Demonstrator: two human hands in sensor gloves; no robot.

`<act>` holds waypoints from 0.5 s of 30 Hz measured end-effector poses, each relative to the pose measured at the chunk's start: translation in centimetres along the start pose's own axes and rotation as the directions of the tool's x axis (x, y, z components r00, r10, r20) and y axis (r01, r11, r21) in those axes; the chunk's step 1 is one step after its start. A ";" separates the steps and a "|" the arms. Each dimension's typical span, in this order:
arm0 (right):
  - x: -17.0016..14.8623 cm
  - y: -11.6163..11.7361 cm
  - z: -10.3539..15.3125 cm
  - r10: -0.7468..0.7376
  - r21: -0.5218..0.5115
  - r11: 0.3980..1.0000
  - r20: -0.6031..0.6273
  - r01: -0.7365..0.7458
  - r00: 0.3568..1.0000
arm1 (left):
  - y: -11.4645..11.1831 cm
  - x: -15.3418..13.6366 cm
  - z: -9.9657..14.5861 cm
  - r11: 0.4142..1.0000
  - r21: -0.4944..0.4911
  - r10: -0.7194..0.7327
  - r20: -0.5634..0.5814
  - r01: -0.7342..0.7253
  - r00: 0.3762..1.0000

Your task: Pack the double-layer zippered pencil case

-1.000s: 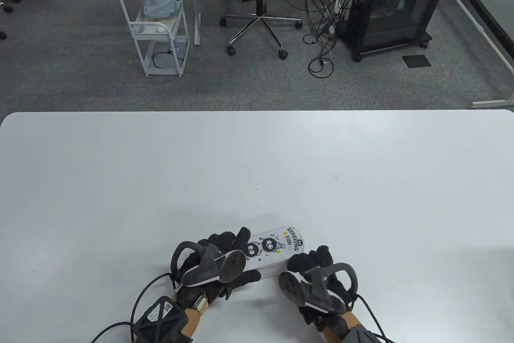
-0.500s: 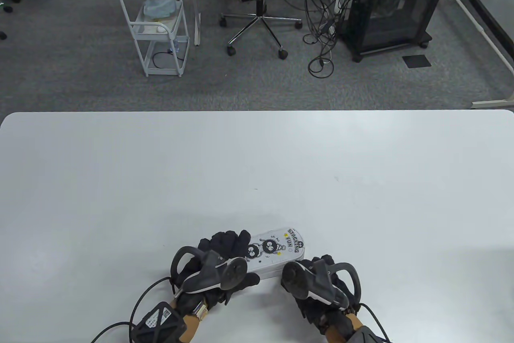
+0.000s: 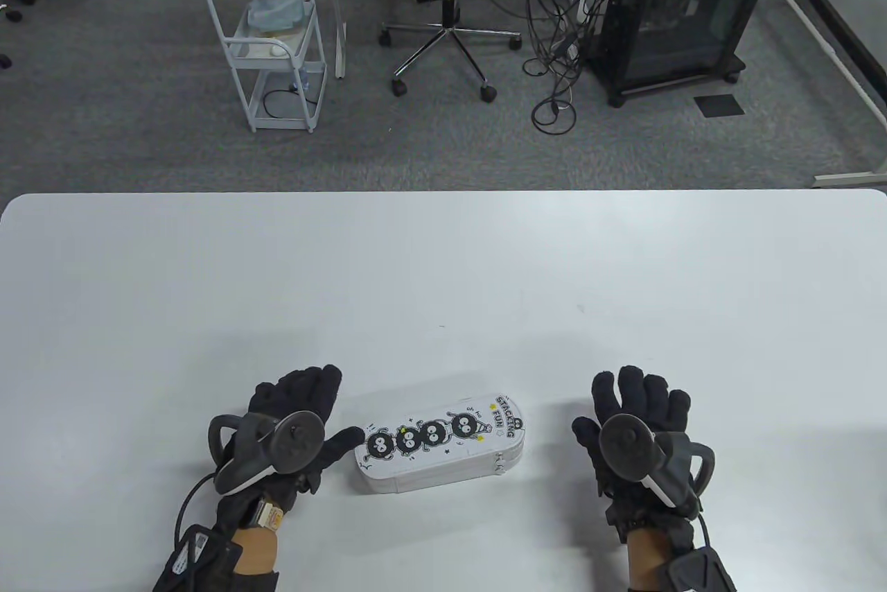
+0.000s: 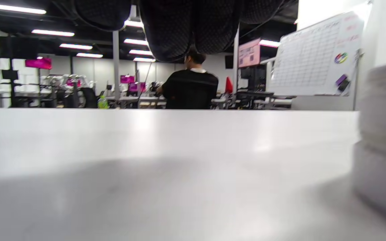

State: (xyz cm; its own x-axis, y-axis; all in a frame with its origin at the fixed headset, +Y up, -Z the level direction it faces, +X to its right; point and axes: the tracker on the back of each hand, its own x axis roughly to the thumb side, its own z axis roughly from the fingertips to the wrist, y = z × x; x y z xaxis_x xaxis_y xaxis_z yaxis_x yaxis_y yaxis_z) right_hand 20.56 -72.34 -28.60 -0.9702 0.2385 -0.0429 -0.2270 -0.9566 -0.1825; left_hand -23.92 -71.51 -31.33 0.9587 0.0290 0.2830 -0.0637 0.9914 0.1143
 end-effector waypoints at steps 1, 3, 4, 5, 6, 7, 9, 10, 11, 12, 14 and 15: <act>-0.2 0.2 -0.1 -0.001 0.016 1.000 -0.013 0.001 1.000 | -0.2 -0.2 -0.1 1.000 -0.015 -0.001 -0.007 0.001 1.000; -0.6 0.6 -0.2 0.005 0.043 0.999 -0.031 -0.003 1.000 | -0.6 -0.3 -0.2 0.999 -0.032 -0.009 -0.015 0.009 1.000; -0.7 0.7 -0.2 0.004 0.045 0.999 -0.033 -0.003 0.999 | -0.6 -0.3 -0.2 1.000 -0.030 -0.010 -0.014 0.009 1.000; -0.8 0.7 -0.1 0.001 0.047 0.999 -0.035 0.000 0.999 | -0.6 -0.3 -0.3 1.000 -0.026 -0.007 -0.008 0.007 1.000; -0.8 0.6 -0.1 -0.006 0.049 0.999 -0.036 0.007 0.999 | -0.7 -0.2 -0.3 1.000 -0.023 -0.001 -0.004 0.001 1.000; -0.8 0.6 0.0 -0.018 0.050 0.999 -0.038 0.019 0.999 | -0.7 -0.2 -0.3 1.000 -0.021 0.003 0.001 -0.003 1.000; -0.8 0.5 0.1 -0.036 0.050 0.998 -0.037 0.038 0.999 | -0.7 0.0 -0.3 1.000 -0.024 0.001 0.012 -0.001 1.000; -0.8 0.5 0.2 -0.048 0.054 0.997 -0.037 0.050 0.998 | -0.7 0.2 -0.3 1.000 -0.026 -0.003 0.018 0.004 1.000; -0.8 0.5 0.2 -0.060 0.060 0.996 -0.038 0.062 0.998 | -0.7 0.3 -0.3 1.000 -0.027 -0.006 0.024 0.007 1.000; -0.8 0.5 0.3 -0.066 0.063 0.996 -0.039 0.068 0.997 | -0.6 0.3 -0.3 1.000 -0.027 -0.006 0.027 0.007 1.000; -0.9 0.5 0.5 -0.076 0.070 0.994 -0.043 0.079 0.996 | -0.6 0.5 -0.3 1.000 -0.026 -0.002 0.033 0.003 0.999; -0.9 0.5 0.5 -0.080 0.071 0.994 -0.044 0.083 0.996 | -0.6 0.6 -0.3 1.000 -0.027 -0.001 0.035 0.002 0.999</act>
State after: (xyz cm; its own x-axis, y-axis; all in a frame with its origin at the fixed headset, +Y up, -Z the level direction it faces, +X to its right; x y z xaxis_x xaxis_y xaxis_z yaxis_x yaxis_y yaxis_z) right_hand 21.26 -73.11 -28.15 -0.9442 0.3214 -0.0717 -0.3122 -0.9430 -0.1152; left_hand -23.24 -72.09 -31.50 0.9484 0.0235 0.3162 -0.0543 0.9946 0.0890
